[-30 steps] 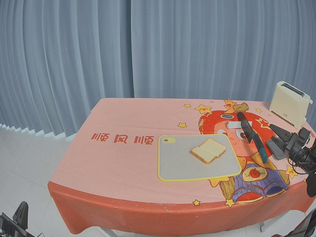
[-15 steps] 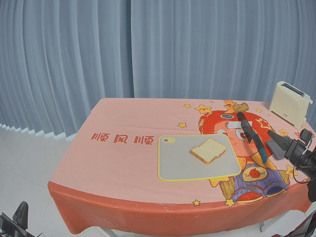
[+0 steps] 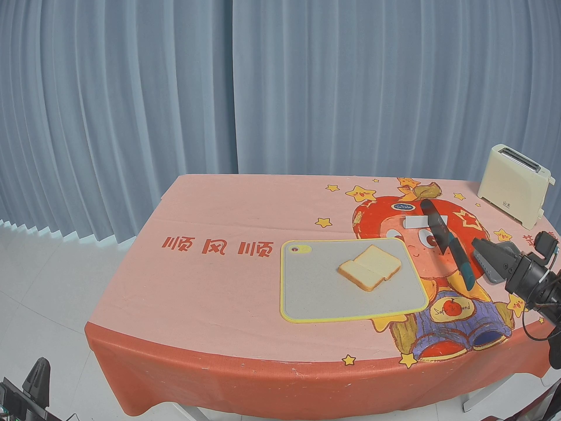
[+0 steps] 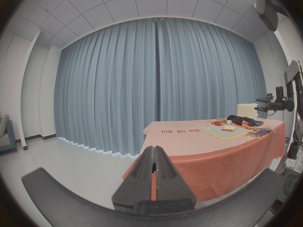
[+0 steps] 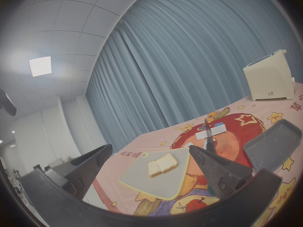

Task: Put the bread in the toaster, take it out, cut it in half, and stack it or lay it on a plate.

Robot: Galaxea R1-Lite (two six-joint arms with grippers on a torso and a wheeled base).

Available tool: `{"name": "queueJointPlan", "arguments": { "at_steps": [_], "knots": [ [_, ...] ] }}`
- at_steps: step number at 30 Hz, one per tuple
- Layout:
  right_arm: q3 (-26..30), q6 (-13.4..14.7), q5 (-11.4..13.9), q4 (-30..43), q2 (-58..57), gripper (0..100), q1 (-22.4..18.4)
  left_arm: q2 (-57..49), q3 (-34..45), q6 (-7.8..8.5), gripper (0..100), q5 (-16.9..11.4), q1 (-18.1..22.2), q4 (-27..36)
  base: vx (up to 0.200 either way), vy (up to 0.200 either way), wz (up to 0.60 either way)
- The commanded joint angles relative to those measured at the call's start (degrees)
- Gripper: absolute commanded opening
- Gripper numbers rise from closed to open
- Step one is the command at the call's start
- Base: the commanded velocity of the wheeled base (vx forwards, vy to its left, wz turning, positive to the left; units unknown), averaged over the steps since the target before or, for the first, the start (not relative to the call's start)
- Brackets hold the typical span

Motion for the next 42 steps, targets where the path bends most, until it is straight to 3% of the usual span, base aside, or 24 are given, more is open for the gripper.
{"name": "queueJointPlan", "arguments": {
  "at_steps": [1,11,17,19,23,27,32,34,41,42],
  "knots": [
    [0.24,-0.08,0.02,-0.58,-3.17,100,2.39,-0.14,1.01,0.02,0,0.00,0.00,-0.01,0.000,0.000,0.00],
    [-1.78,-1.05,-0.06,-0.58,-8.35,100,3.53,-0.14,1.01,0.02,0,0.00,0.00,-0.01,0.000,0.000,0.00],
    [-4.59,-2.37,0.02,-0.58,-8.88,100,7.22,-0.14,1.01,0.02,0,0.00,0.00,-0.01,0.000,0.000,0.00],
    [-5.64,-4.39,0.11,-0.49,-8.53,100,10.74,-0.14,1.01,0.02,0,0.00,0.00,-0.01,0.000,0.000,0.00],
    [-8.81,-5.71,0.11,-0.49,-6.15,100,14.87,-0.14,1.01,0.02,0,0.00,0.00,-0.01,0.000,0.000,0.00],
    [-11.53,-6.76,-0.15,-0.58,-2.99,100,14.95,-0.14,1.01,0.02,0,0.00,0.00,-0.01,0.000,0.000,0.00],
    [-9.51,-9.75,-0.24,-0.58,-1.06,100,14.69,-0.14,1.01,0.02,0,0.00,0.00,-0.01,0.000,0.000,0.00],
    [-9.60,-12.30,-0.94,-0.58,0.09,100,14.16,-0.14,1.01,0.02,0,0.00,0.00,-0.01,0.000,0.000,0.00],
    [-10.13,-14.06,-3.32,-0.58,2.55,100,14.60,-0.14,1.01,0.02,0,0.00,0.00,-0.01,0.000,0.000,0.00],
    [-9.95,-15.29,-3.76,-0.58,3.34,100,14.60,-0.14,1.01,0.02,0,0.00,0.00,-0.01,0.000,0.000,0.00]
  ]
}}
